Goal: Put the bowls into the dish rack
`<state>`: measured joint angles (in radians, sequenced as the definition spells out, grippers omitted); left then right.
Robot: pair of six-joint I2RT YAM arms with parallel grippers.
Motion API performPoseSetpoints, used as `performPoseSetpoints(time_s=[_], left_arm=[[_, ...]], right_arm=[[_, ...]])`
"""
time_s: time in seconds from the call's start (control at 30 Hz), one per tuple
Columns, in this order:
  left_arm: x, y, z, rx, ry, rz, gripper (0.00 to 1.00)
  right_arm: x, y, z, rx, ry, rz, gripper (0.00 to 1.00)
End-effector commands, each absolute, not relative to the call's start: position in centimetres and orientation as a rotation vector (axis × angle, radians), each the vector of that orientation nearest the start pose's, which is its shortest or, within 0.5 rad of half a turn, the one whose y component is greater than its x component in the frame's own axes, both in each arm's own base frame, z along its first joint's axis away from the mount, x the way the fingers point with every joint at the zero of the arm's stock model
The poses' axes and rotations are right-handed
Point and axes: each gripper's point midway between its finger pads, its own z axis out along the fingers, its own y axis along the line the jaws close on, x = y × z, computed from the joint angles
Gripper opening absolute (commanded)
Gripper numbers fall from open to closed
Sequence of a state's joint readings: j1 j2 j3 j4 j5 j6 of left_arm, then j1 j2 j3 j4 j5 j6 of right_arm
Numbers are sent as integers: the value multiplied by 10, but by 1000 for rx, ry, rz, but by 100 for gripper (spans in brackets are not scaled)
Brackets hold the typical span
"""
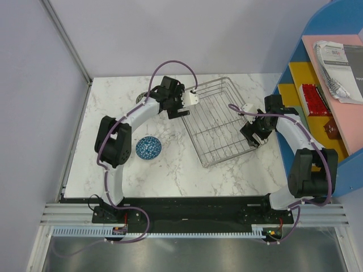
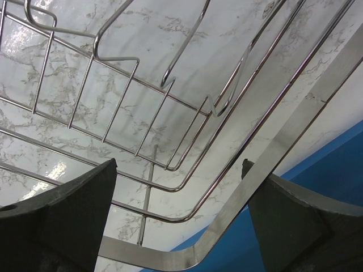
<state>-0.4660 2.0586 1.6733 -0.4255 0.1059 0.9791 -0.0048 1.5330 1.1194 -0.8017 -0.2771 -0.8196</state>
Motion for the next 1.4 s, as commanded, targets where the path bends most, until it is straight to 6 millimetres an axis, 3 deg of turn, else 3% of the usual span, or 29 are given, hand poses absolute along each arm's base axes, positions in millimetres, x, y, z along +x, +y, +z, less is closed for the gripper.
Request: performPoseSetpoints(time_s=[0.0,0.3,0.53,0.7,0.83,1.0,1.13,1.37], left_arm=[[546,-191,167,1004,1865,224,100],[510,-181,158,1013,1903,181,100],[498,-182,166,1009,1878,149,100],[488,-186,173,997,1880,99,100],[474,-197,178,988,1893,26,100],[455,-202,191,963,1907,-12,100],[446,-198,198,922,1926,-18,100],[446,-185,183,899,1976,60,100]], right_arm=[[252,62,81,-1294,2490,541,98],[298,58,97,-1036,2494,379,98],[308,59,105,-916,2511,364,98],[329,54,128,-754,2458,271,98],[343,48,134,-617,2445,196,98],[343,55,132,-524,2462,239,98],[332,76,140,-557,2447,397,98],[299,103,151,-637,2465,618,98]])
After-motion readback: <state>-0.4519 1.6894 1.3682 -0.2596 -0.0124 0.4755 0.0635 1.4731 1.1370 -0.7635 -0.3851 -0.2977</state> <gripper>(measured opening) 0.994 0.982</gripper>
